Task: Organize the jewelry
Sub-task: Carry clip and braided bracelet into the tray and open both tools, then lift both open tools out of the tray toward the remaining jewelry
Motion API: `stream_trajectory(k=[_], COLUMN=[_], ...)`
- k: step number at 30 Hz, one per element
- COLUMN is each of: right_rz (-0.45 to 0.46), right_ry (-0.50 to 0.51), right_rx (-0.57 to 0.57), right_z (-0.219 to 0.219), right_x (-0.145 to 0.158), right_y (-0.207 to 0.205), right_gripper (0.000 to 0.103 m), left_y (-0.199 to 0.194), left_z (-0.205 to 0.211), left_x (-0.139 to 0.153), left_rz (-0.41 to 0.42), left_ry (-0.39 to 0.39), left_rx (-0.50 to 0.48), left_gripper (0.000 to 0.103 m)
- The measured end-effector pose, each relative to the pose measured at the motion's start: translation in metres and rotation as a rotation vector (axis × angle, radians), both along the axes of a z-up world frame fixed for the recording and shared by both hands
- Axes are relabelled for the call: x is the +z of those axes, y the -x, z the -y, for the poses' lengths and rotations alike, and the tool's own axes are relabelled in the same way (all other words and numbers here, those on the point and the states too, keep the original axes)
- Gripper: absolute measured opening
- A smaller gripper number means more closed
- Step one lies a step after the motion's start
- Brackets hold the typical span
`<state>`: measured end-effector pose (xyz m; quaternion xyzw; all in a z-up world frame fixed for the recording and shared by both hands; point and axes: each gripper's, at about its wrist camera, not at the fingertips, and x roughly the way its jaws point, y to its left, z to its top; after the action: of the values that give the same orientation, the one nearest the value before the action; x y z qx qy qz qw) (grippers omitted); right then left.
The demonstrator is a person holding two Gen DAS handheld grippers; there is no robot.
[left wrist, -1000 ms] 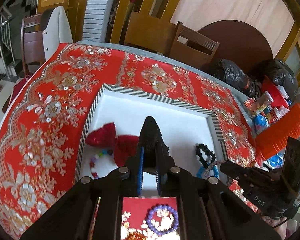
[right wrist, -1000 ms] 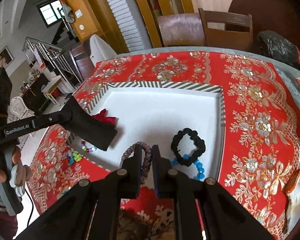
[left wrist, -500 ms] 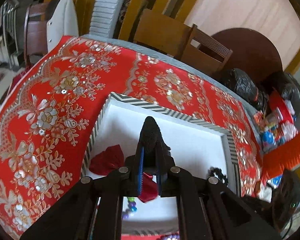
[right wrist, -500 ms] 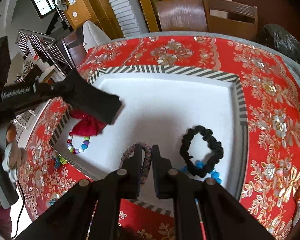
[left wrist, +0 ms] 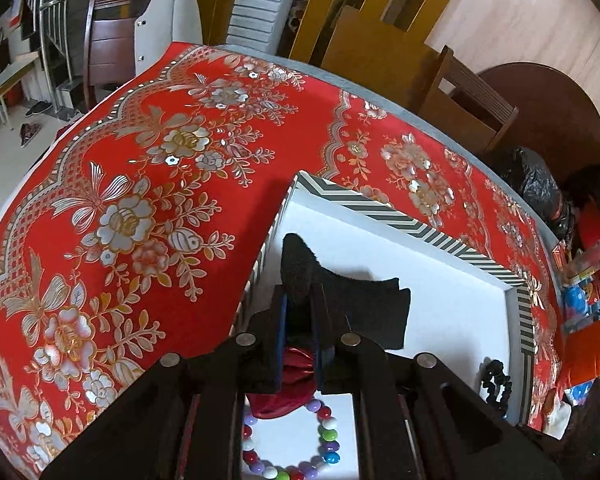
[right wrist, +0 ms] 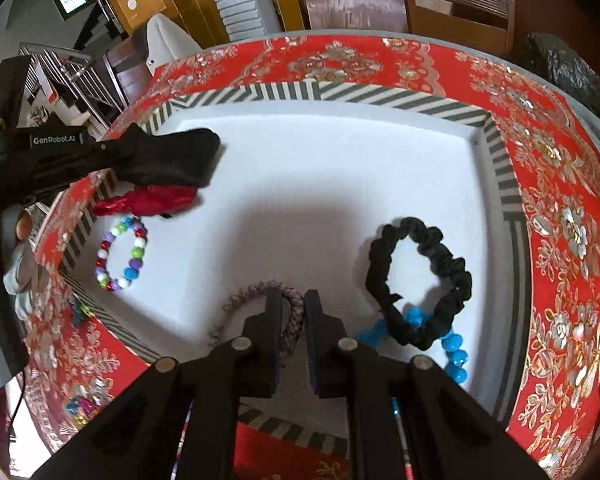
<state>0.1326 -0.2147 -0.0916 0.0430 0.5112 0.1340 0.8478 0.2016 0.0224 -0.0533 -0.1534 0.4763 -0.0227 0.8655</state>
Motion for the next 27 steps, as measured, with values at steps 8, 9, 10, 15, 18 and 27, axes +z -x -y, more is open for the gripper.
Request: stream_trajectory(k=[8, 9, 10, 15, 18, 27], right_rz=[0.0, 0.004, 0.009, 0.057, 0.087, 0.173], right_ry=[-0.013, -0.015, -0.016, -0.024, -0.029, -0.048], right_rx=[0.007, 0.006, 0.007, 0.004, -0.004, -0.049], right_z=[0.001, 0.002, 0.002, 0.006, 0.01, 0.029], right_x=[0.007, 0.01, 0.012, 0.03, 0.042, 0.077], right_y=[0.01, 0.012, 0.014, 0.028, 0.039, 0.079], right_gripper=[0.033, 0.034, 0.035, 0.041, 0.043, 0.049], left_y=[0.015, 0.019, 0.024, 0.047, 0.061, 0.11], left_z=[0.008, 0.009, 0.011, 0.019, 0.024, 0.047], left_x=[0.011, 0.014, 0.017, 0.03, 0.036, 0.052], left_rz=[0.021, 0.028, 0.036, 0.072, 0.09, 0.156], left_ry=[-0.027, -0.039, -0.051, -0.118, -0.139, -0.236], left_rx=[-0.056, -0.061, -0.067, -0.098, -0.109, -0.154], left_gripper=[0.036, 0.037, 0.037, 0.037, 0.037, 0.037])
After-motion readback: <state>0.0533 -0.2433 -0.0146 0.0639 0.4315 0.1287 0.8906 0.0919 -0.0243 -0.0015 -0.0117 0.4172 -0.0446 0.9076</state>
